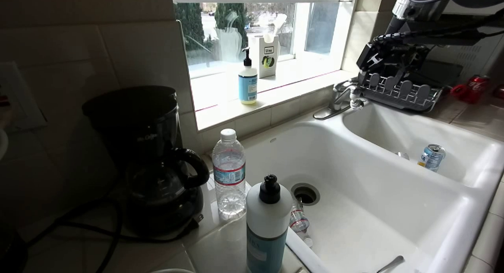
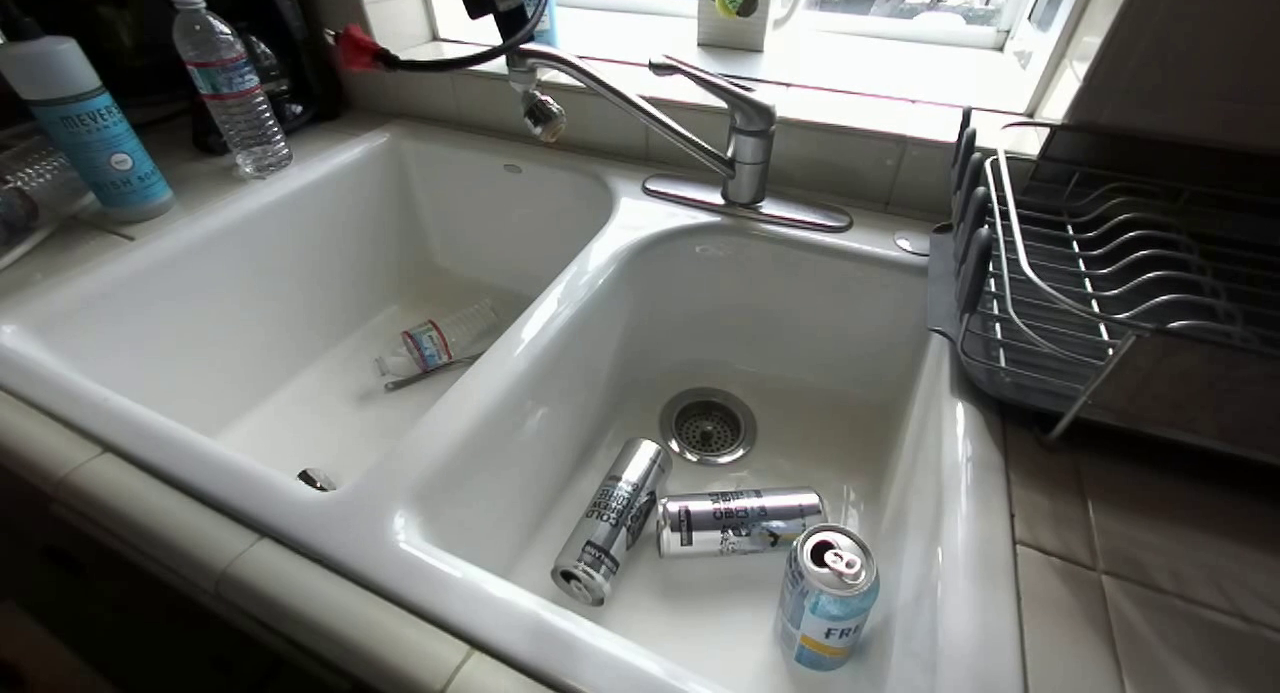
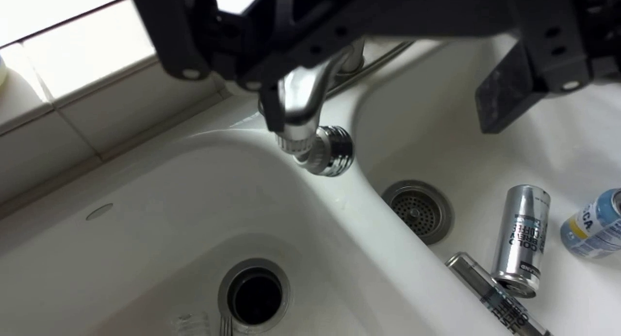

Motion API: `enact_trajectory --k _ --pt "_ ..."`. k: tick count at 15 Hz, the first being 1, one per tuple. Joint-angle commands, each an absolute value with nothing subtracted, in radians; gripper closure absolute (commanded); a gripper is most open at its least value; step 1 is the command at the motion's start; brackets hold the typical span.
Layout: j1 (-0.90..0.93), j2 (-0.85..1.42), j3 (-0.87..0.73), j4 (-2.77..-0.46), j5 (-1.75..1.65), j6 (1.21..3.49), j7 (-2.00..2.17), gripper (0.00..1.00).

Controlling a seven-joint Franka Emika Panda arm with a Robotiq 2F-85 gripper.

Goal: Move the faucet head to the right

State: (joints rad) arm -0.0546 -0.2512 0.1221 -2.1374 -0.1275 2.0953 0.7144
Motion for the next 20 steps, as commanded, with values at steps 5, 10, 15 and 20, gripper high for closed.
enact_trajectory --k 5,10,15,20 --pt "-0.036 -0.116 0.120 -1.997 -0.145 2.005 0.806 0.00" --pt "-0.031 -0.094 0.104 -1.971 -0.189 1.897 0.846 0.00" --pt "-0.031 -0.118 0.079 -1.981 -0.162 1.850 0.812 0.00" --pt "-0.017 -0.127 0.080 -1.960 -0.136 1.894 0.805 0.00"
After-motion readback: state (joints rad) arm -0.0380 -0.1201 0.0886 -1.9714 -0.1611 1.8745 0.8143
